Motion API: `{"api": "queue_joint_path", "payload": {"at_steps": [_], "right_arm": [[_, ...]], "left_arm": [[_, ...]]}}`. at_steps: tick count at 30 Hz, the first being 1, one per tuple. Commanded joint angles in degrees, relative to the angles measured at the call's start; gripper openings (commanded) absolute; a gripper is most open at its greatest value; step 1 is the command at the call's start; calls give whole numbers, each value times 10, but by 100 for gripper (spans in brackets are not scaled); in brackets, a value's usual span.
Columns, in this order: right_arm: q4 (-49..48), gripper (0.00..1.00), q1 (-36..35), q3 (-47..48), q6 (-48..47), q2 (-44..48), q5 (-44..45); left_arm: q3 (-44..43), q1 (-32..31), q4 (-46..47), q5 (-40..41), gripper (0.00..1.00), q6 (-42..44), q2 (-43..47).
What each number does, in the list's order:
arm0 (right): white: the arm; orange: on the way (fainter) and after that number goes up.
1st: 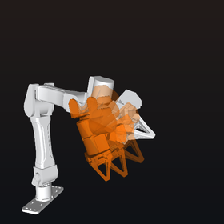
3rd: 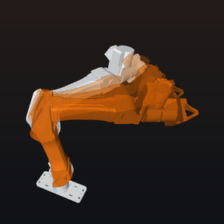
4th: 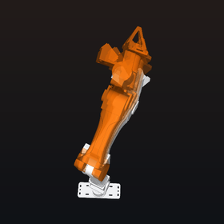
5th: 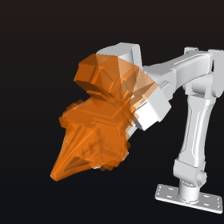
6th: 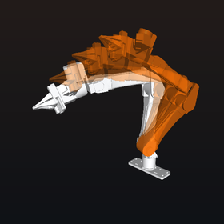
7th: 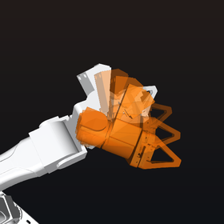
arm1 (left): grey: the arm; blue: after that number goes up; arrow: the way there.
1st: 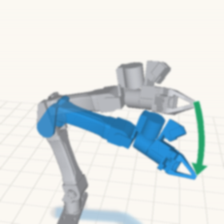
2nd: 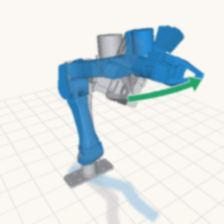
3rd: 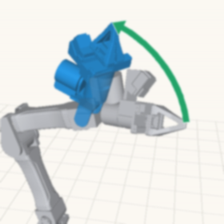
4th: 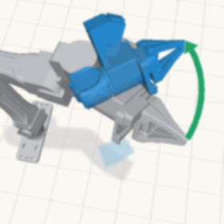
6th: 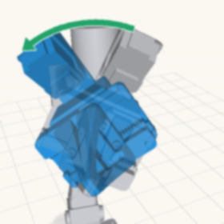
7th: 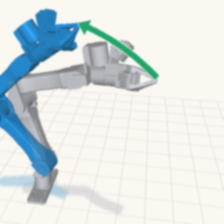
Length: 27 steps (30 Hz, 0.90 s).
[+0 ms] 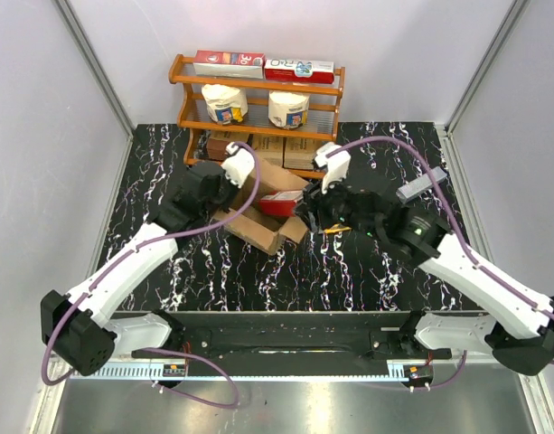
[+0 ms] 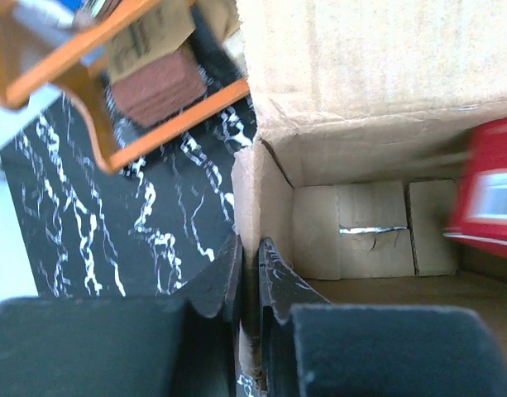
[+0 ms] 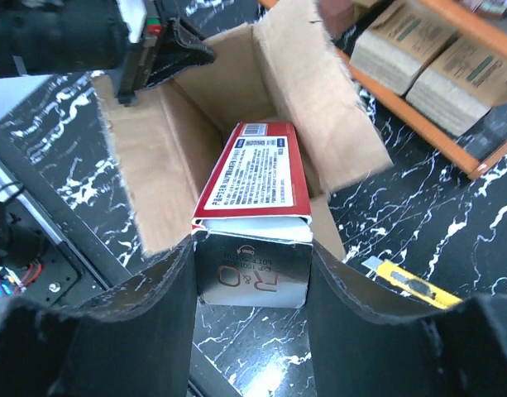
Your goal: Unpack the express box
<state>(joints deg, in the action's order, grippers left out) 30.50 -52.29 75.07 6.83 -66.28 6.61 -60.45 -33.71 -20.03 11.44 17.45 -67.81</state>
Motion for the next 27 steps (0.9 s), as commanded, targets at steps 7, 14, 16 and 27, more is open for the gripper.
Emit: {"api": "queue_joint_path", "payload": {"at_steps": [7, 14, 16, 27], "right_arm": [[-11, 51, 3, 90, -10, 80, 99], [-28, 51, 3, 54, 18, 87, 177], [-27, 51, 3, 37, 37, 81, 200], [-112, 50, 9, -57, 107, -4, 192]], "left_arm": [[9, 151, -47, -5, 2, -91, 11], [22, 215, -62, 19, 3, -168, 29], [30, 224, -69, 28, 4, -194, 40], [71, 233, -77, 7, 39, -262, 89]]}}
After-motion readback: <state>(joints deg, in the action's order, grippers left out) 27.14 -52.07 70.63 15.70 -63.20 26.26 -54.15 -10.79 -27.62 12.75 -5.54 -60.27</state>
